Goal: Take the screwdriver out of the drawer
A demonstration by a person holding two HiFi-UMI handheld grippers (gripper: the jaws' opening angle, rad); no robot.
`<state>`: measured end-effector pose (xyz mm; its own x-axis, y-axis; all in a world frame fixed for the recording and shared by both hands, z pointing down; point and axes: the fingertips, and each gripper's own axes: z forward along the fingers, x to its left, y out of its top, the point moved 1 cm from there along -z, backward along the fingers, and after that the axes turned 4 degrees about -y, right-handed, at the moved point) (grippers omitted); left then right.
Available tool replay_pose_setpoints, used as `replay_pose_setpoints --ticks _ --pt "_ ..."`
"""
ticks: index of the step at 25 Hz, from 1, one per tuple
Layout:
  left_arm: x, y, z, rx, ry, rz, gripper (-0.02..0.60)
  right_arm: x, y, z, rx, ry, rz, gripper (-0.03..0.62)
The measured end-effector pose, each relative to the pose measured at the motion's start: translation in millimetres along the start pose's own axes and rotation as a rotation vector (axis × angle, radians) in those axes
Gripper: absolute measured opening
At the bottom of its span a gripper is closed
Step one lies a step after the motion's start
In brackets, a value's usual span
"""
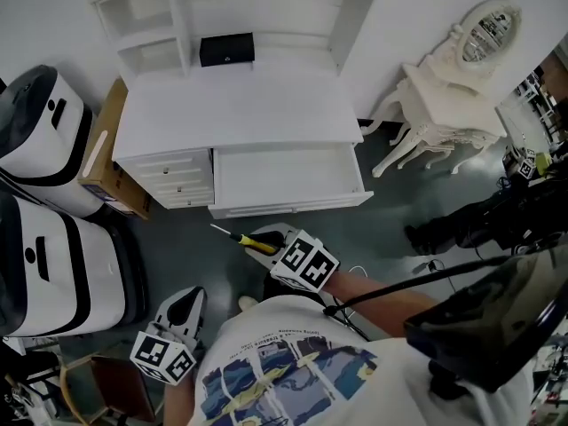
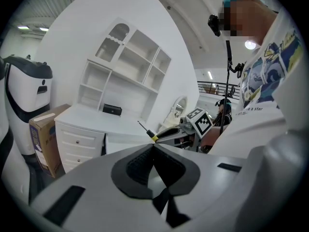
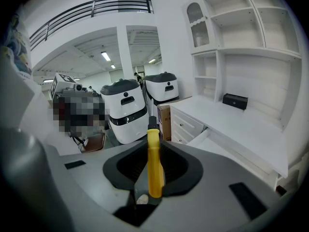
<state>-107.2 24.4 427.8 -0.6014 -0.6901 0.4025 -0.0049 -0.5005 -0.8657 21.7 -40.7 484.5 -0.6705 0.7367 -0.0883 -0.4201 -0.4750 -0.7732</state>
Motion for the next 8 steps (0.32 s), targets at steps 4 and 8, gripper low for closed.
replay_pose_setpoints --ticks 4,8 --pt "0.4 1.6 4.6 0.000 0.002 0.001 0.014 -5.5 0.1 -0.4 -0.001 0.000 -0.002 0.098" --pt "3.1 6.3 8.2 0.002 0.003 0.003 0.014 -10.1 2.5 0.0 -0.001 -0.001 0.000 0.098"
